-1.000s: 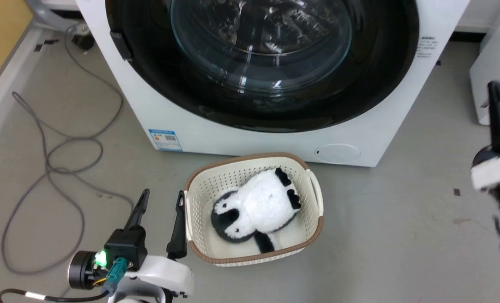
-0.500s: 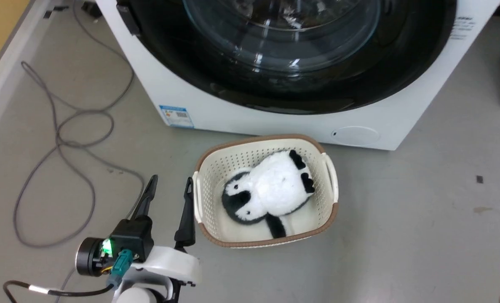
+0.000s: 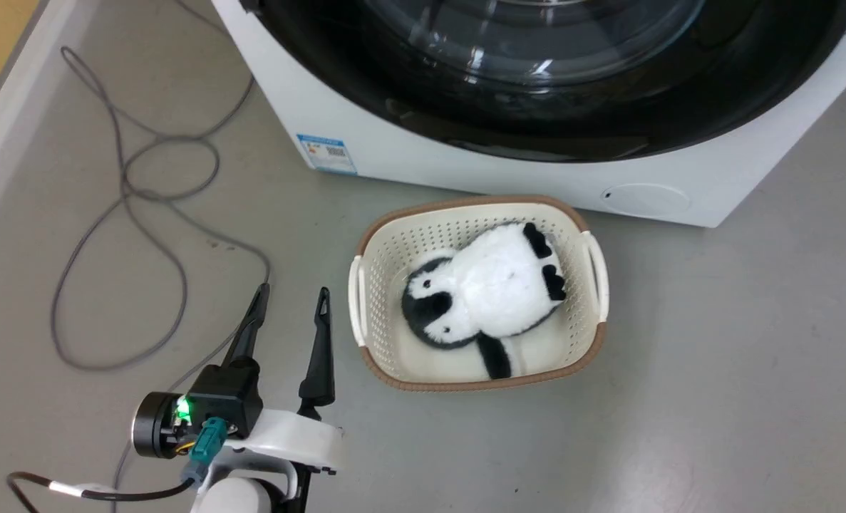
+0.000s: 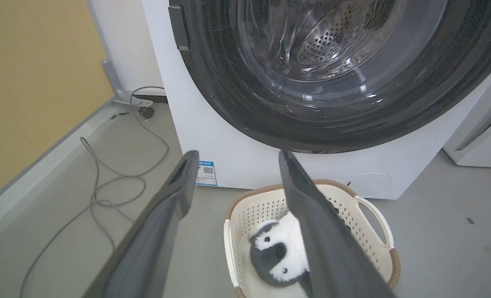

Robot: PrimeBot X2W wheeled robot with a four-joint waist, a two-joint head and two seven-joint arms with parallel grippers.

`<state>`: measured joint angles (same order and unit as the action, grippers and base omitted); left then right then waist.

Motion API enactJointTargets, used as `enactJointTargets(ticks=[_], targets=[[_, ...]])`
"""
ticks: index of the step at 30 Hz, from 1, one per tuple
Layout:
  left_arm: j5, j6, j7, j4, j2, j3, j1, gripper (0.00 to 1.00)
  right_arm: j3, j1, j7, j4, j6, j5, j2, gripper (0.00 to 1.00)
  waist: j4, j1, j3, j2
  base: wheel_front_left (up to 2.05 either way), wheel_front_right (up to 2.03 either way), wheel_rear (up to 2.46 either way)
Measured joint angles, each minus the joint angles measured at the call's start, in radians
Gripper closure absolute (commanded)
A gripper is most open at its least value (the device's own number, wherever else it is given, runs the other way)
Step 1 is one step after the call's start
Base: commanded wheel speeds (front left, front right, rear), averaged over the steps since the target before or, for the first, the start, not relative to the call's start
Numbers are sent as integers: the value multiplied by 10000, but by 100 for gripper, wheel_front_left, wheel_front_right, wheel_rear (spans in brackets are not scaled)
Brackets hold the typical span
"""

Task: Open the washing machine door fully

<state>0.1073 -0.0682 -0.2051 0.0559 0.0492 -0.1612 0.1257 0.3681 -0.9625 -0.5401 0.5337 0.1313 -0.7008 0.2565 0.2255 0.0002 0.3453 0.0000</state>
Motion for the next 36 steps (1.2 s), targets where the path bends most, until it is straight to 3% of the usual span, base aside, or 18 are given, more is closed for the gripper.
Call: enactJointTargets(ticks=[9,24,36], targets=[[94,-151,-192,21,0,-337,182,0,627,-1251,-892,736,0,-685,128,100,343,0,425,0,0,0,0],[284,-357,-508,100,0,-748,436,0,1730,-2936,-3033,1879,-17,-748,328,100,814,-1,1090,0,0,0,0],[270,-347,-512,297,0,-711,465,0,2182,-1779,-3754,1260,-15,-403,-276,100,622,-1,527,0,0,0,0]])
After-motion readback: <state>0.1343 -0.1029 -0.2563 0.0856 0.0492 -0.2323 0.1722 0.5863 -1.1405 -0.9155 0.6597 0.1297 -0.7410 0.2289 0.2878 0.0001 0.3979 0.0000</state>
